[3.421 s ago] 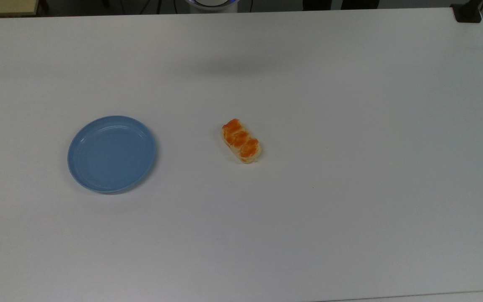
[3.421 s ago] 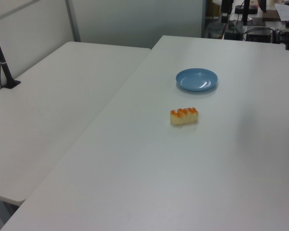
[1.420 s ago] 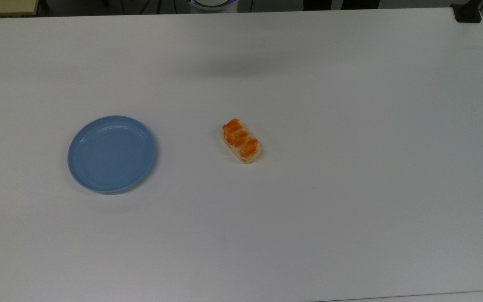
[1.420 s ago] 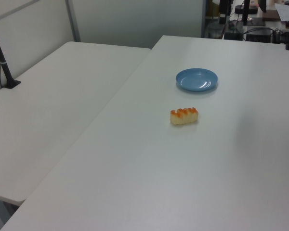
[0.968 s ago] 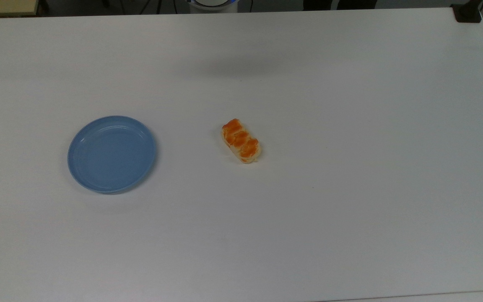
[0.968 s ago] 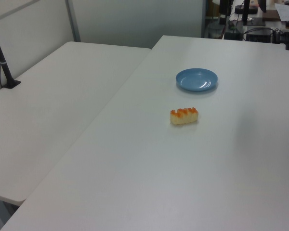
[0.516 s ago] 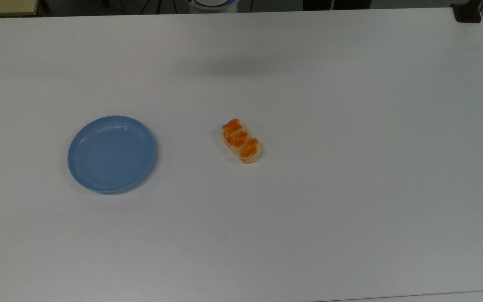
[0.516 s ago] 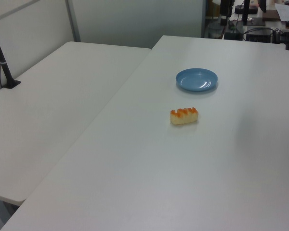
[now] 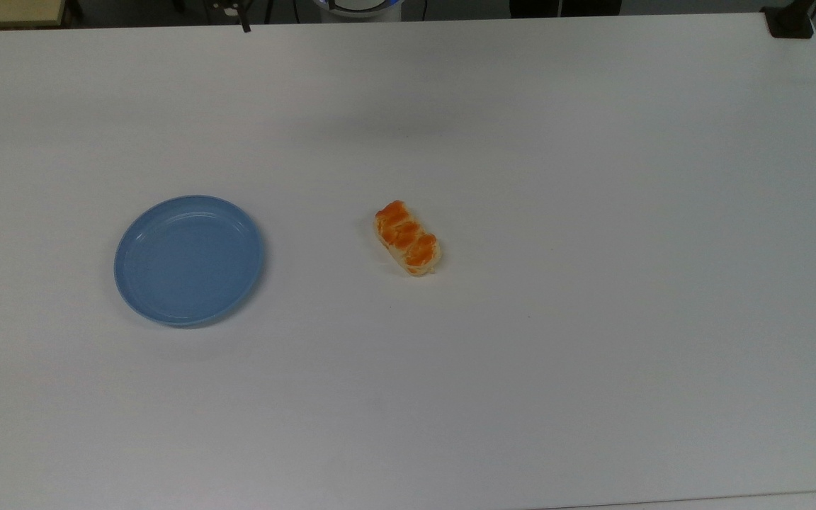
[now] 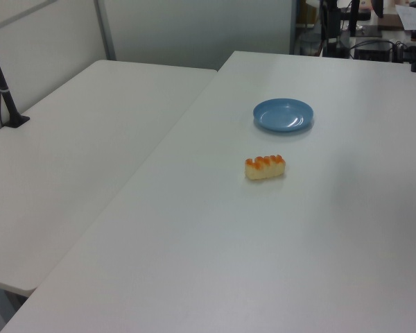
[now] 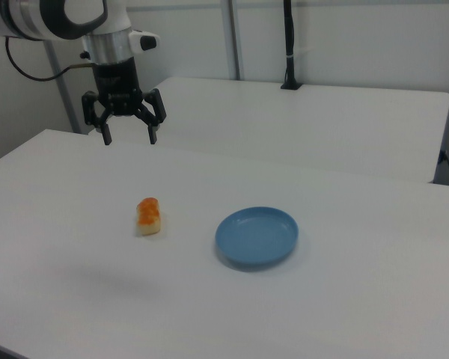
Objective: Put the bread on a plate
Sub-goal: 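Move the open gripper down over the orange-topped bread roll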
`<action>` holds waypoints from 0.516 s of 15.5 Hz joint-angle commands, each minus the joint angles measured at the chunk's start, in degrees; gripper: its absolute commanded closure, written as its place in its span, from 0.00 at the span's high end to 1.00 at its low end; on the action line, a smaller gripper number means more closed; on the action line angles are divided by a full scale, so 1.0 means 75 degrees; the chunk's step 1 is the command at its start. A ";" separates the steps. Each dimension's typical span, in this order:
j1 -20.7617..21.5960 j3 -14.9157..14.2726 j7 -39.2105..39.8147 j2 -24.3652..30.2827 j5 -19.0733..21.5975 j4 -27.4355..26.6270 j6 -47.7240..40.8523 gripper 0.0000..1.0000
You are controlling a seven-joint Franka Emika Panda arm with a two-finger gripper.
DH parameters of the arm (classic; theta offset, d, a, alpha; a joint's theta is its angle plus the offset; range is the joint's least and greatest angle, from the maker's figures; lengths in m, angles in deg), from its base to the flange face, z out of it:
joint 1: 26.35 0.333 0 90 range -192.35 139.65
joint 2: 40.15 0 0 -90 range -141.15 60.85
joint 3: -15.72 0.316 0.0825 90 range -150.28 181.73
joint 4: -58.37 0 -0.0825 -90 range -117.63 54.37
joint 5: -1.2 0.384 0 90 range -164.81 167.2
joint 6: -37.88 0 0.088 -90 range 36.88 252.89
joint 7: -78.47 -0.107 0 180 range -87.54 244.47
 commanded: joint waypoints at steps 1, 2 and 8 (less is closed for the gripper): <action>0.0057 0.0151 0.1248 -0.0046 0.0127 -0.0313 0.0438 1.00; 0.0033 0.0209 0.1472 -0.0175 0.0127 -0.0314 0.0625 1.00; 0.0045 0.0619 0.1533 -0.0925 0.0256 -0.0546 0.1878 1.00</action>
